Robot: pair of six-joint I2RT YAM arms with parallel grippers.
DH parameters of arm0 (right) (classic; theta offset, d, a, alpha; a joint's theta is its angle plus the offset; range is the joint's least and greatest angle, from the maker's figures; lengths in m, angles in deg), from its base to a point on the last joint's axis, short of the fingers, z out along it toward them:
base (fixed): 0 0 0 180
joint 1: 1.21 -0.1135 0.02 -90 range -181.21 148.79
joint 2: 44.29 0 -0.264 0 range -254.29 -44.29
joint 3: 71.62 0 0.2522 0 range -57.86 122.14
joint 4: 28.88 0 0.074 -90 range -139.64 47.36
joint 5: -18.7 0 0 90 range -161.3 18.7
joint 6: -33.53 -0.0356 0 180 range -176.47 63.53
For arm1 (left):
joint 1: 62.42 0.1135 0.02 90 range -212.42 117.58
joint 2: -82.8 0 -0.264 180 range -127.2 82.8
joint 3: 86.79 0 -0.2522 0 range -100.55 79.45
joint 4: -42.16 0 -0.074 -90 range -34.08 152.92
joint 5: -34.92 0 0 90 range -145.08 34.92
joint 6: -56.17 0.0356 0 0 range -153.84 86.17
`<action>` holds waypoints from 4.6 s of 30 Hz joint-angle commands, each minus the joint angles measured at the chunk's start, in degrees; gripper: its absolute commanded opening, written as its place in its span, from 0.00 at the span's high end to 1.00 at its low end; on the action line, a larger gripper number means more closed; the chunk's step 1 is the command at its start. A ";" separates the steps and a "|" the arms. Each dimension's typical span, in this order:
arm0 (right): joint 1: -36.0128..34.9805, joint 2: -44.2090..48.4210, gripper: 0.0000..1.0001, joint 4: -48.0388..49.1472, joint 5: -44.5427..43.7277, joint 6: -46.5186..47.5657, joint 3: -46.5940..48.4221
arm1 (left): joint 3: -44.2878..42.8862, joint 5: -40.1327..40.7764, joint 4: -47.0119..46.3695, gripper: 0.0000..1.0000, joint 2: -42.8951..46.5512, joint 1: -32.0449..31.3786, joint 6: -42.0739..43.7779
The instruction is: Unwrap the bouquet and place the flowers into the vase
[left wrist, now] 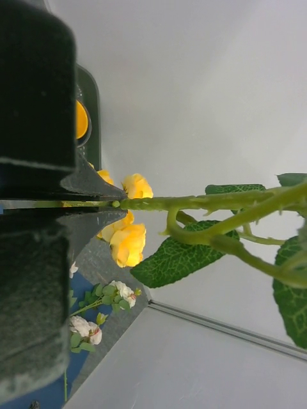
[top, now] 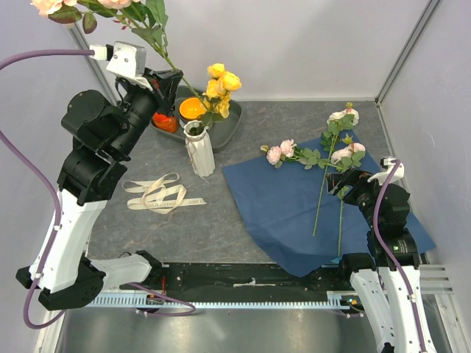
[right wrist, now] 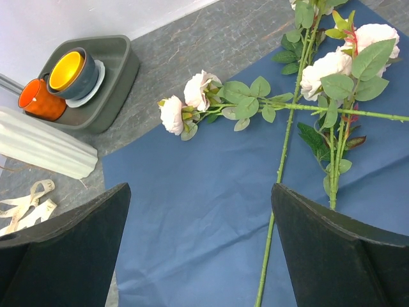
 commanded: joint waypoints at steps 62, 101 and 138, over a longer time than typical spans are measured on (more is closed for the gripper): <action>0.06 1.26 0.02 1.38 0.69 0.81 -1.26 | 20.44 16.05 -6.10 0.98 0.62 1.83 -2.69; -0.02 -9.62 0.02 1.55 4.73 0.37 1.29 | 36.35 16.49 -10.94 0.04 5.36 5.26 -14.38; -16.55 -74.32 0.35 12.27 -29.36 49.50 26.96 | 37.41 -45.92 -23.24 0.20 2.21 3.94 -21.15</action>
